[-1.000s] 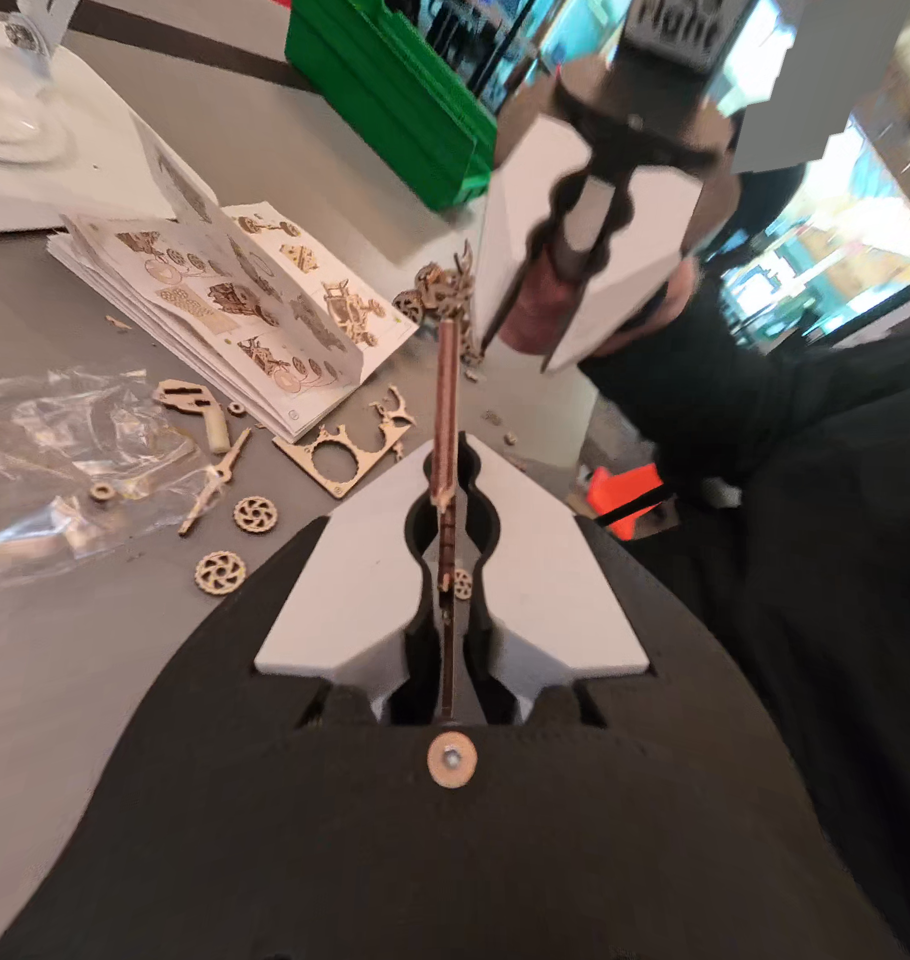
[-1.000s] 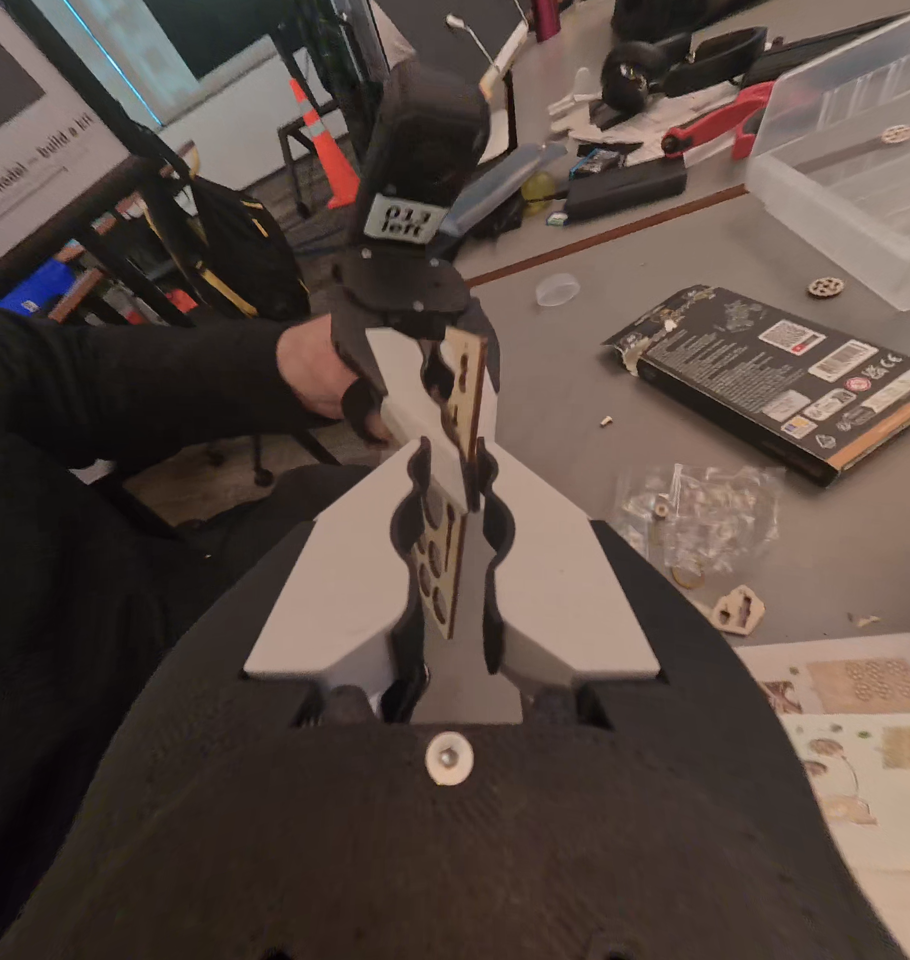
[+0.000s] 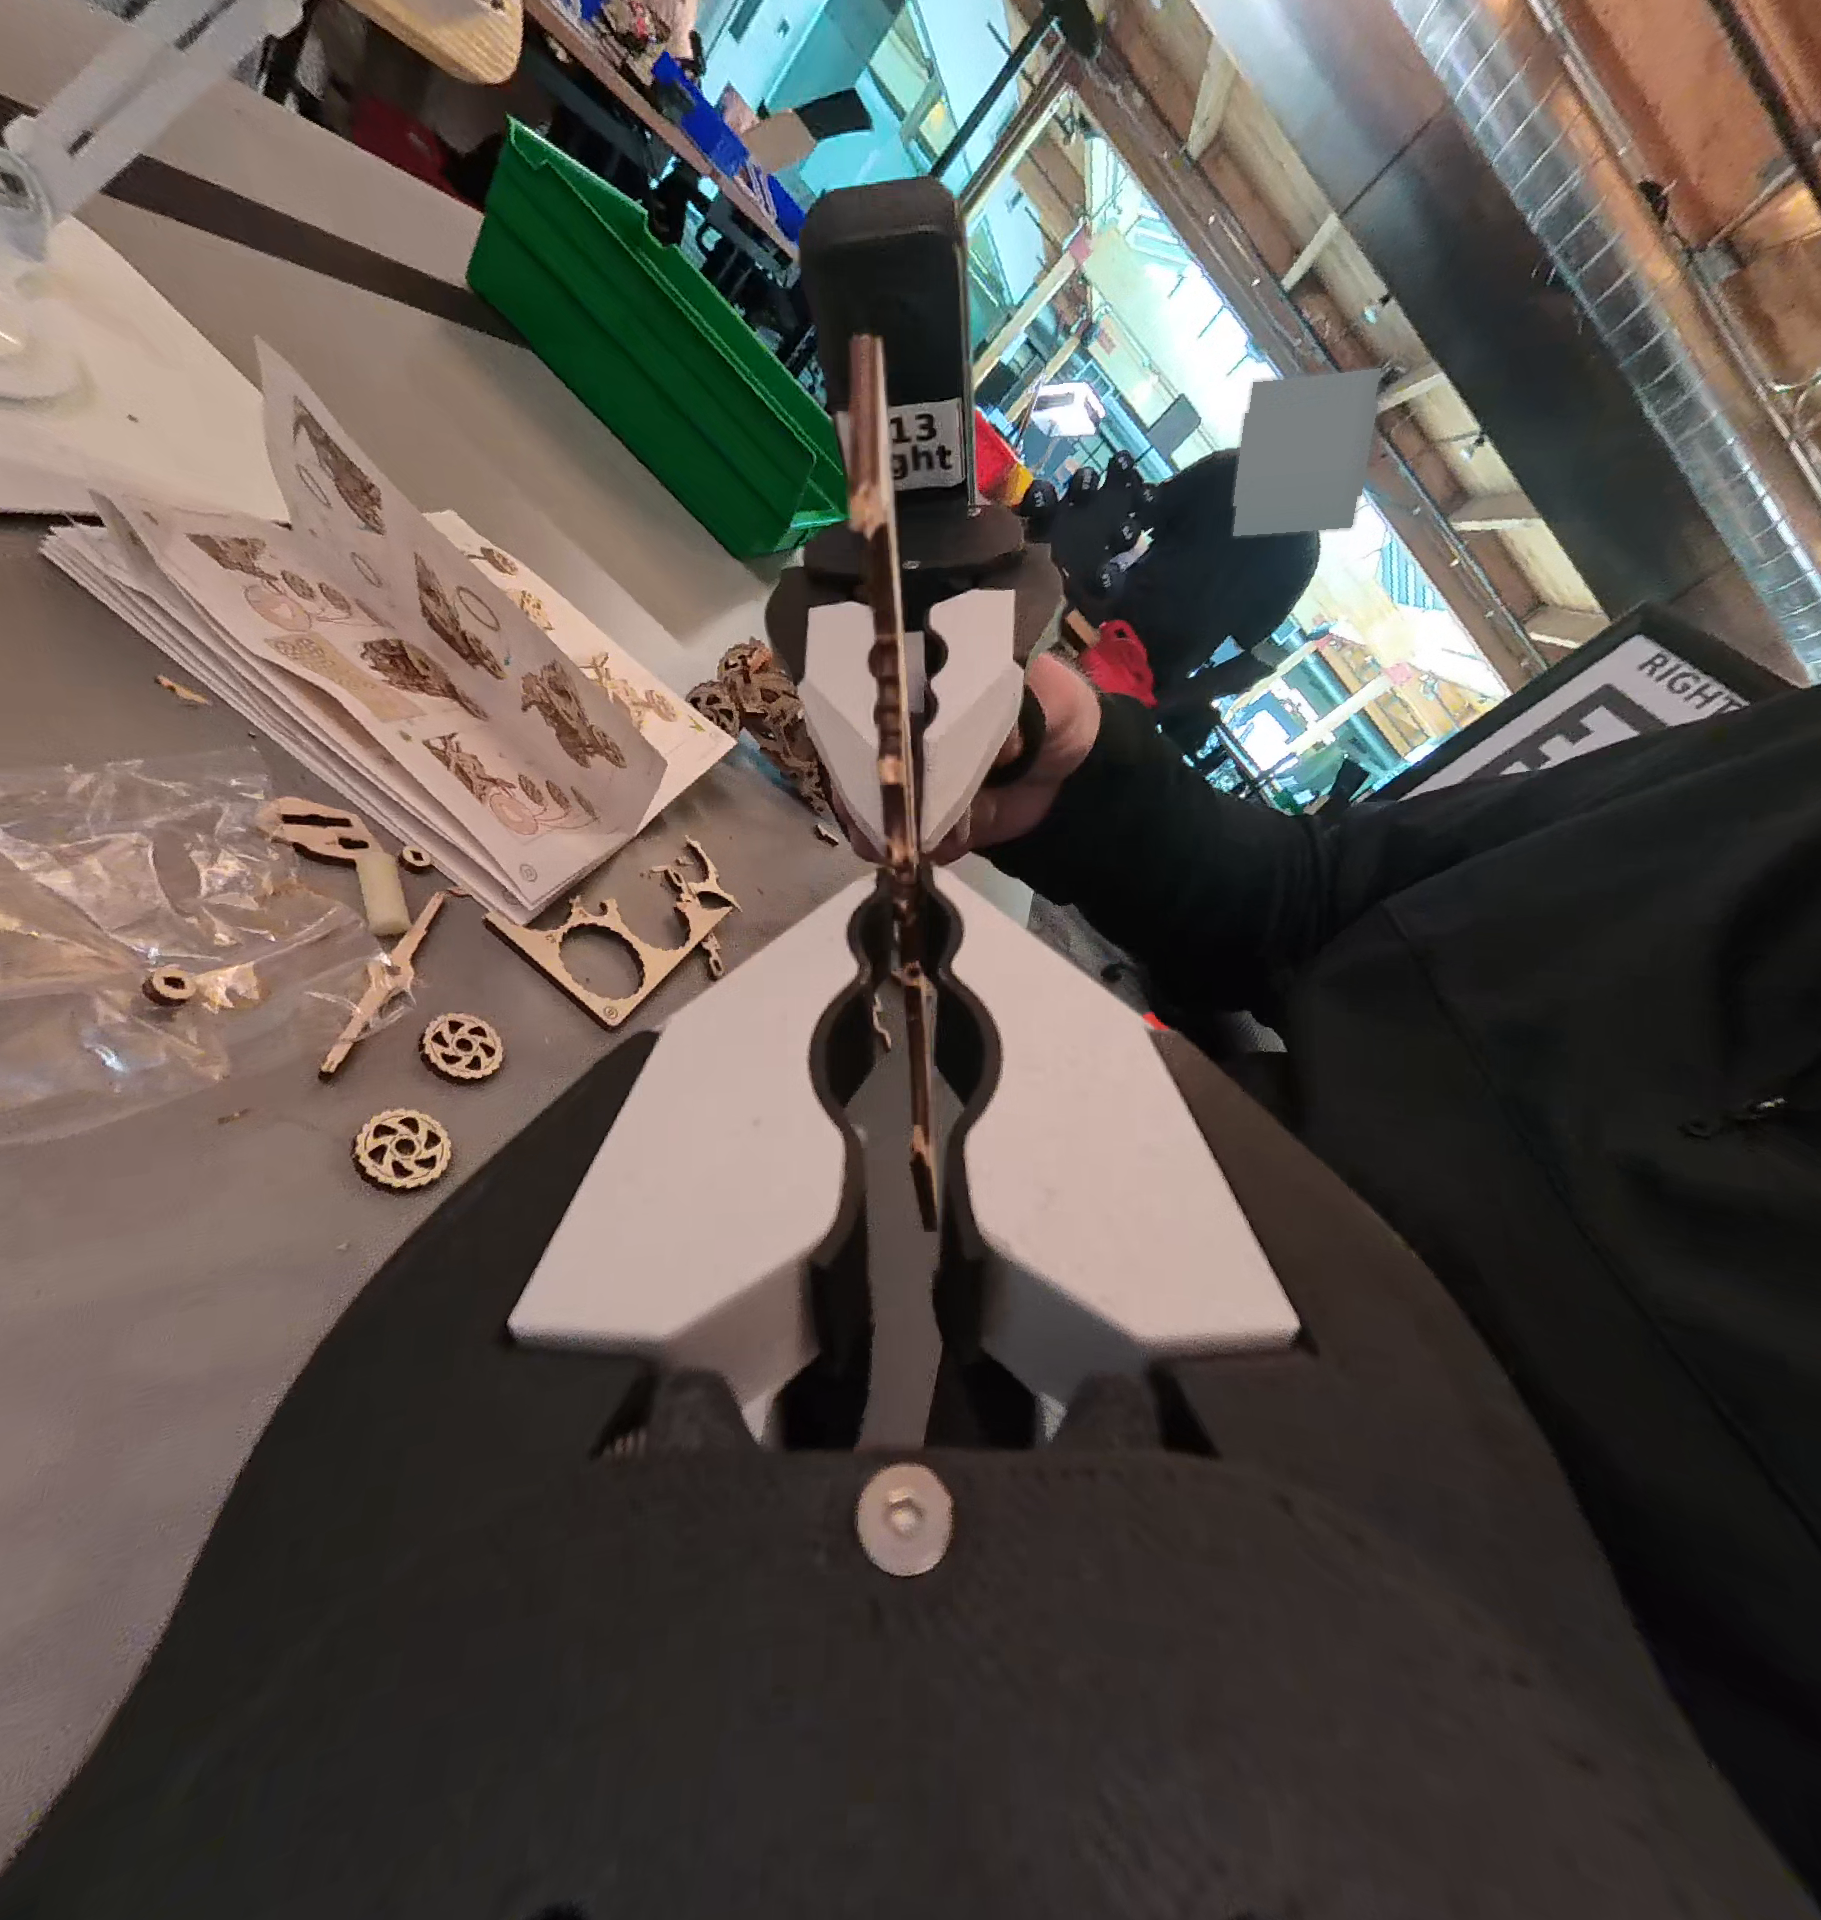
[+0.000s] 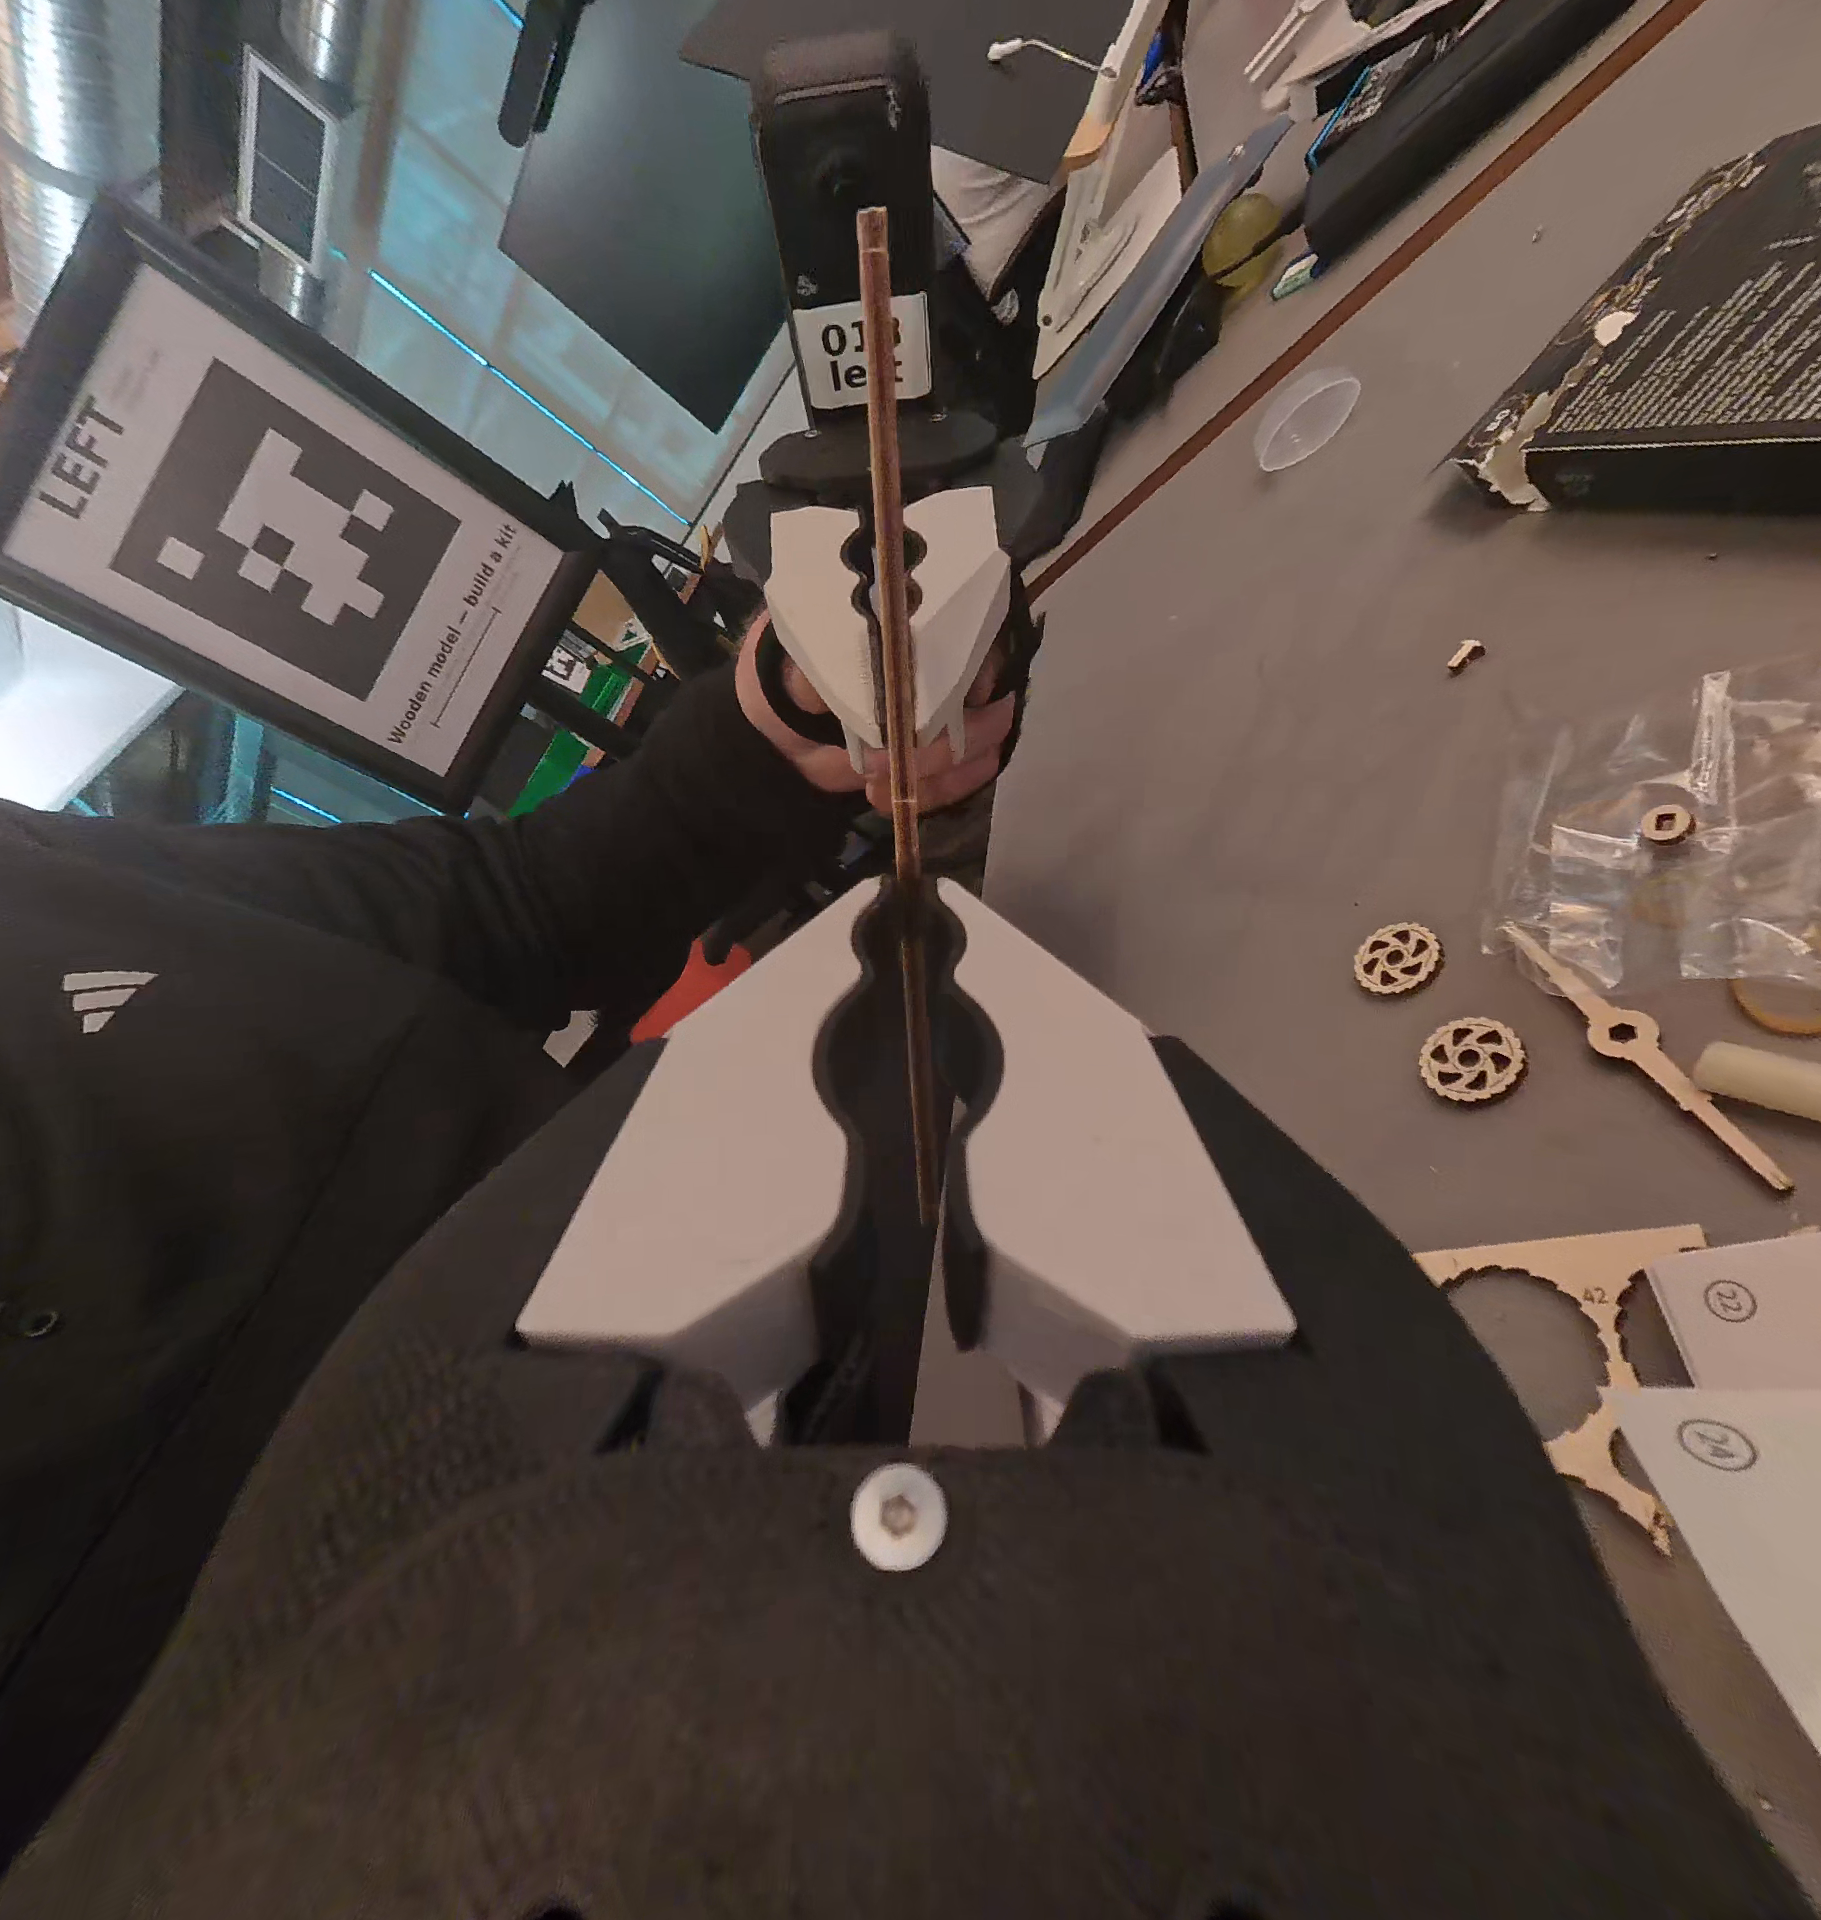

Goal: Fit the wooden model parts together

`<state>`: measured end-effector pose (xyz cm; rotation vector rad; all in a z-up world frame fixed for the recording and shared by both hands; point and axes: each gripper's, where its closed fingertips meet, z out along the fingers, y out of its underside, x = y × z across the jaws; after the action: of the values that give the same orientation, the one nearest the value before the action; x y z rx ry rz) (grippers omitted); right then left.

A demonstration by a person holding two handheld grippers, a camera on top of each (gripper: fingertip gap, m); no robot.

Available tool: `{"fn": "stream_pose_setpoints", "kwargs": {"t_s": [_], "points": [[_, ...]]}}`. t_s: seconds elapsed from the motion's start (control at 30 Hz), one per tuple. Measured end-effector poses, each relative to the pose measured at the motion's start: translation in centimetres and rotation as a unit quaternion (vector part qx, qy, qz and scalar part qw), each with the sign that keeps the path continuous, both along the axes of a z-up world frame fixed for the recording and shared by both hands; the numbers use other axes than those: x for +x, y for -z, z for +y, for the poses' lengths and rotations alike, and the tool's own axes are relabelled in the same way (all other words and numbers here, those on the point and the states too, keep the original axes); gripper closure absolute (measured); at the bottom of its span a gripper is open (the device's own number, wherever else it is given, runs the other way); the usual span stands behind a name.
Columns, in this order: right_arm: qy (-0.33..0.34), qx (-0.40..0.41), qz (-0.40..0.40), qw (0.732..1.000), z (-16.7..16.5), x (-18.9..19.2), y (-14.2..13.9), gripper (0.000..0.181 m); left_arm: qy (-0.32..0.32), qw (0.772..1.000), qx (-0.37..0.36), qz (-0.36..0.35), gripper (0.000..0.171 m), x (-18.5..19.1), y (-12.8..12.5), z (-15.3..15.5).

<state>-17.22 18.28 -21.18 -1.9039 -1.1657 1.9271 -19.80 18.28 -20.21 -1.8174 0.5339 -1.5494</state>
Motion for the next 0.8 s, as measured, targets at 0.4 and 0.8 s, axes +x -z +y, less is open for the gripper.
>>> {"fn": "stream_pose_setpoints", "kwargs": {"t_s": [0.4,0.8], "points": [[0.002,0.094,-0.044,0.995,-0.8,-0.9,1.4,0.178,-0.072,0.996,-0.018,-0.041,0.171,0.2,-0.9,1.4],[0.064,-0.018,0.083,0.994,0.5,-1.4,-1.9,0.179,-0.02,0.999,-0.012,-0.035,0.171,2.2,0.1,-0.8]]}}
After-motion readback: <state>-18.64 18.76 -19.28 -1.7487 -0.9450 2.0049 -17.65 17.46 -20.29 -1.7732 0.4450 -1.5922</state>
